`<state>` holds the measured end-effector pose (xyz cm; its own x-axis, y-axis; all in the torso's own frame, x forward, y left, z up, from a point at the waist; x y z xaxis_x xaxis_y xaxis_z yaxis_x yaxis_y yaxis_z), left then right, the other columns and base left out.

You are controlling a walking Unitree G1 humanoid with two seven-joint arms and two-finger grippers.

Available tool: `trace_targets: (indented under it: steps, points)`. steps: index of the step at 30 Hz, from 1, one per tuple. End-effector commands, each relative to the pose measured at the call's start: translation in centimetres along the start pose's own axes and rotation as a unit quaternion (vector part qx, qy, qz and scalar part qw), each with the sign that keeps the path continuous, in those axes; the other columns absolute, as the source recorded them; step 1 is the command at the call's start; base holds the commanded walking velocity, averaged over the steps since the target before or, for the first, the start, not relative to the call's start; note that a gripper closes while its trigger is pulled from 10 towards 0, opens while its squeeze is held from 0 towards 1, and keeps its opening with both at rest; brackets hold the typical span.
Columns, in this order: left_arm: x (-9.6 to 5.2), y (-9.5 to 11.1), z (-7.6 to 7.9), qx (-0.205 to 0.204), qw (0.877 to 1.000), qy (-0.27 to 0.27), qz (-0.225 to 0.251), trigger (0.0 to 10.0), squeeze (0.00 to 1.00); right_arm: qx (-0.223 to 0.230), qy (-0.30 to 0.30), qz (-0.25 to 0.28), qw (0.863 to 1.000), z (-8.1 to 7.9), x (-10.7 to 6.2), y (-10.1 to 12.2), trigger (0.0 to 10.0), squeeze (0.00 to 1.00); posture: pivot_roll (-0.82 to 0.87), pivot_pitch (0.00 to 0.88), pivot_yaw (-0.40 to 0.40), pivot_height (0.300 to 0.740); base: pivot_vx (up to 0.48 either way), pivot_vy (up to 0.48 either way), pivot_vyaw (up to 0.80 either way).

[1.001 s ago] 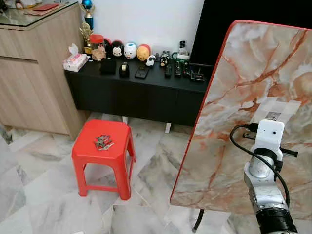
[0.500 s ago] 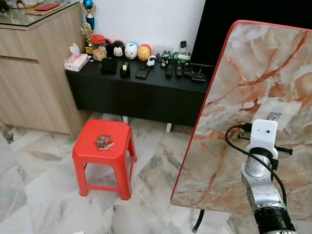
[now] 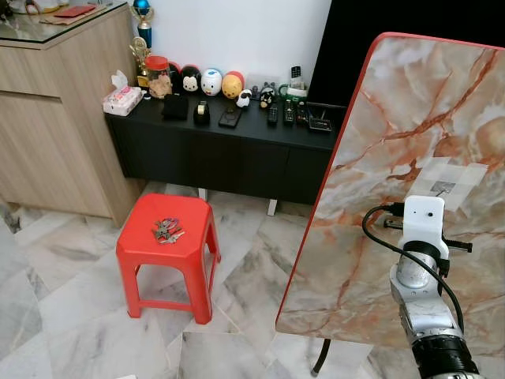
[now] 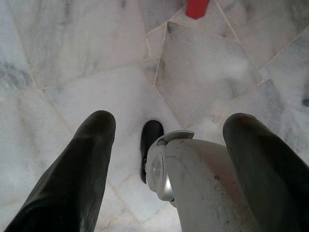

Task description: Hang keys on a hook

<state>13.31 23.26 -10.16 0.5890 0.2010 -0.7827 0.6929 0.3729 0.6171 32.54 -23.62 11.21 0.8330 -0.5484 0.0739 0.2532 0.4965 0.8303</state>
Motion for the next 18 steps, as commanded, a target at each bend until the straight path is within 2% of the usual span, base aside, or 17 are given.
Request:
trace_targets:
  steps: [1, 2, 3, 10, 11, 12, 14, 15, 16, 17, 18]
  points:
    - [-0.1, -0.7, 0.2, 0.004, 1.0, -0.002, -0.016, 10.0, 0.0, 0.007, 0.002, 0.003, 1.0, 0.1, 0.2, 0.2, 10.0, 0.88, -0.03, 0.0, -0.124, 0.74, 0.0, 0.0, 0.0]
    - [-0.1, -0.7, 0.2, 0.004, 1.0, -0.002, -0.016, 10.0, 0.0, 0.008, 0.002, 0.004, 1.0, 0.1, 0.2, 0.3, 10.0, 0.88, -0.03, 0.0, -0.124, 0.74, 0.0, 0.0, 0.0]
    - [-0.1, -0.7, 0.2, 0.004, 1.0, -0.002, -0.016, 10.0, 0.0, 0.008, 0.003, 0.006, 1.0, 0.1, 0.2, 0.3, 10.0, 1.0, -0.03, 0.0, -0.124, 0.74, 0.0, 0.0, 0.0]
    - [-0.1, -0.7, 0.2, 0.003, 1.0, -0.002, -0.015, 10.0, 0.0, -0.002, 0.009, 0.028, 1.0, -0.1, 0.0, 0.9, 10.0, 1.0, -0.03, 0.0, -0.125, 0.74, 0.0, 0.0, 0.0]
    - [-0.1, -0.7, 0.2, 0.002, 1.0, -0.002, -0.015, 10.0, 0.0, -0.005, 0.01, 0.032, 0.999, -0.2, -0.1, 1.0, 10.0, 0.9, -0.03, 0.0, -0.125, 0.74, 0.0, 0.0, 0.0]
    - [-0.1, -0.7, 0.2, 0.002, 1.0, -0.002, -0.014, 10.0, 0.0, -0.006, 0.012, 0.041, 0.999, -0.3, -0.3, 1.3, 10.0, 0.71, -0.03, 0.0, -0.124, 0.74, 0.0, 0.0, 0.0]
    - [-0.1, -0.7, 0.2, 0.001, 1.0, -0.002, -0.015, 10.0, 0.0, -0.003, 0.014, 0.044, 0.999, -0.4, -0.4, 1.4, 10.0, 0.71, -0.03, 0.0, -0.124, 0.74, 0.0, 0.0, 0.0]
    - [-0.1, -0.7, 0.2, 0.001, 1.0, -0.002, -0.015, 10.0, 0.0, -0.002, 0.014, 0.047, 0.999, -0.5, -0.5, 1.5, 10.0, 0.4, -0.03, 0.0, -0.124, 0.74, 0.0, 0.0, 0.0]
    - [-0.1, -0.7, 0.2, 0.001, 1.0, -0.002, -0.015, 10.0, 0.0, -0.001, 0.015, 0.05, 0.999, -0.5, -0.5, 1.6, 10.0, 0.4, -0.03, 0.0, -0.124, 0.74, 0.0, 0.0, 0.0]
    - [-0.1, -0.7, 0.2, 0.001, 1.0, -0.002, -0.015, 10.0, 0.0, 0.002, 0.016, 0.053, 0.998, -0.5, -0.6, 1.6, 10.0, 0.0, -0.03, 0.0, -0.124, 0.74, 0.0, 0.0, 0.0]
    - [-0.1, -0.7, 0.2, 0.001, 1.0, -0.002, -0.015, 10.0, 0.0, 0.011, 0.021, 0.056, 0.998, -0.6, -0.7, 1.7, 10.0, 0.0, -0.03, 0.0, -0.124, 0.74, 0.0, 0.0, 0.0]
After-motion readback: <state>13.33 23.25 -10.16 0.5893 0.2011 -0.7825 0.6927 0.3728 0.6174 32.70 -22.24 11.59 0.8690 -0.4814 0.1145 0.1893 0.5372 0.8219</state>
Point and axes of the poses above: a point about 5 cm out from each wrist's last joint towards the gripper, its own x axis pointing out of the wrist towards the gripper, its own y axis along the axis of the wrist's last joint, z = x × y, the point moved 1 cm from there along x, pointing out of the wrist towards the gripper, and after that the axes turned 11 degrees about -x, right-handed, at the moved point
